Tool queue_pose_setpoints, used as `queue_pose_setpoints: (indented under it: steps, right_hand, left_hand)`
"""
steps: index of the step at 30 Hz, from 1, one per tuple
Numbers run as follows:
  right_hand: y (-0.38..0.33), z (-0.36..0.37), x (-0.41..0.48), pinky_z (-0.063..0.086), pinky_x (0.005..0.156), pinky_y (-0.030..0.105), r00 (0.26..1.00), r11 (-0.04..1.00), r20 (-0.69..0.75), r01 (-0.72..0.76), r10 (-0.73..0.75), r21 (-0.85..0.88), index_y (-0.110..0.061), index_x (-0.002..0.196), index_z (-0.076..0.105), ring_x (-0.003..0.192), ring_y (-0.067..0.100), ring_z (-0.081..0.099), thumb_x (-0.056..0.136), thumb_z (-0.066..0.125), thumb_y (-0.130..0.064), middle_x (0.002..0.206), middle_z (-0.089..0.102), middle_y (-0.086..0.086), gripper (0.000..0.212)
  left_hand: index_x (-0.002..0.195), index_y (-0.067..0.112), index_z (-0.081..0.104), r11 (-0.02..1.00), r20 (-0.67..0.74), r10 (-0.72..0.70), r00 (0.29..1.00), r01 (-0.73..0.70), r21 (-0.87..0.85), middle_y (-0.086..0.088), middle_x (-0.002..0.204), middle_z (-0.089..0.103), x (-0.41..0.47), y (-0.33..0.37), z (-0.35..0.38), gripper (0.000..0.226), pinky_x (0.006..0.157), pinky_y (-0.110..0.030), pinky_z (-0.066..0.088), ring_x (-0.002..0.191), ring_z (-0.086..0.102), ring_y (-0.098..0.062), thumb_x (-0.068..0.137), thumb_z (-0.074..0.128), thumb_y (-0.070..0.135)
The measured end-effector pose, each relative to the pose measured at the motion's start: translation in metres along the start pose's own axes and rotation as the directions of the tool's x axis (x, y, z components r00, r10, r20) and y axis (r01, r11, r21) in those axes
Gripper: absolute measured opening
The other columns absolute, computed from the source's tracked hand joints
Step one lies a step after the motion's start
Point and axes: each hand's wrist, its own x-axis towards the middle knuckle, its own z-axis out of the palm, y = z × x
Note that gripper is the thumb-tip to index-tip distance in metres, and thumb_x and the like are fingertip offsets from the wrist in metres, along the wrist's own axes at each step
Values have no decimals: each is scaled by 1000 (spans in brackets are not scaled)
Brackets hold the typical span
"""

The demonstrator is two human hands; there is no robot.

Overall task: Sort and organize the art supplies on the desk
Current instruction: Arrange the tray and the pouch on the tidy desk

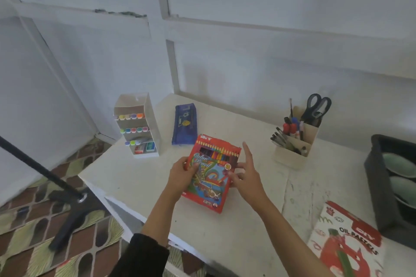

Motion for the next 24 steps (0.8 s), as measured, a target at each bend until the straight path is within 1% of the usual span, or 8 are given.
queue_pose_setpoints:
  steps: [4, 6, 9, 13, 16, 19, 21, 24]
  right_hand:
    - [11, 28, -17, 52, 70, 15, 993, 991, 3, -121, 121, -65, -31, 148, 16, 89, 2, 61, 91, 57, -8, 122, 55, -1, 74]
    - [13, 35, -24, 49, 83, 20, 990, 981, -48, -140, 135, -131, -25, 146, 26, 106, 9, 56, 90, 58, -6, 133, 52, 3, 67]
    - [12, 36, -43, 42, 99, 28, 977, 966, -164, -166, 134, -199, -22, 141, 37, 125, 18, 44, 90, 57, -7, 142, 41, 4, 57]
    - [7, 19, -83, 40, 78, 5, 935, 979, -330, -176, 132, -107, -22, 129, 52, 115, 14, 51, 91, 57, -6, 135, 44, -2, 41]
    - [6, -8, -117, 40, 70, 1, 890, 981, -435, -183, 137, -66, -24, 118, 60, 106, 6, 54, 93, 56, -9, 126, 50, -7, 29]
    - [7, -42, -156, 41, 67, 3, 806, 978, -572, -205, 153, -27, -26, 112, 62, 98, -1, 54, 94, 54, -14, 121, 53, -11, 23]
    - [7, -63, -183, 44, 67, 6, 731, 976, -664, -216, 157, -7, -25, 109, 63, 98, 3, 56, 94, 55, -15, 117, 56, -12, 20]
    - [9, -95, -225, 54, 75, 22, 609, 975, -774, -215, 174, 51, -20, 101, 66, 95, 13, 63, 91, 57, -8, 104, 64, -6, 18]
  left_hand:
    - [116, 19, 54, 984, 86, -25, 996, 9, 177, -2, 99, 60, 5, -20, -23, 23, 64, -22, 50, 81, 61, -13, 94, 58, 22]
    - [121, 15, 57, 976, 64, 25, 998, -38, 214, -5, 106, 58, 5, -26, -34, 28, 73, -26, 50, 91, 58, -18, 93, 57, 17]
    - [113, 12, 64, 938, -2, 201, 980, -191, 290, -5, 112, 56, 3, -28, -41, 23, 86, -29, 44, 98, 52, -15, 91, 57, 12]
    - [98, 12, 66, 929, 27, 334, 942, -334, 159, -3, 103, 59, -5, -13, -24, 14, 81, -32, 51, 92, 58, -17, 91, 56, 5]
    - [89, 15, 66, 904, 140, 406, 903, -419, 81, 1, 93, 63, -20, 8, 12, 26, 80, -29, 50, 89, 60, -16, 87, 51, -6]
    - [83, 18, 66, 845, 330, 502, 799, -534, 8, 3, 86, 65, -47, 25, 63, 38, 71, -18, 45, 81, 59, -9, 81, 48, -15]
    - [82, 21, 66, 814, 453, 527, 719, -580, -28, 7, 84, 66, -71, 31, 97, 40, 64, -16, 44, 76, 58, -1, 81, 49, -15]
    - [83, 22, 66, 798, 623, 498, 604, -599, -57, 6, 88, 67, -116, 34, 142, 35, 67, -13, 46, 80, 60, -6, 85, 52, -11]
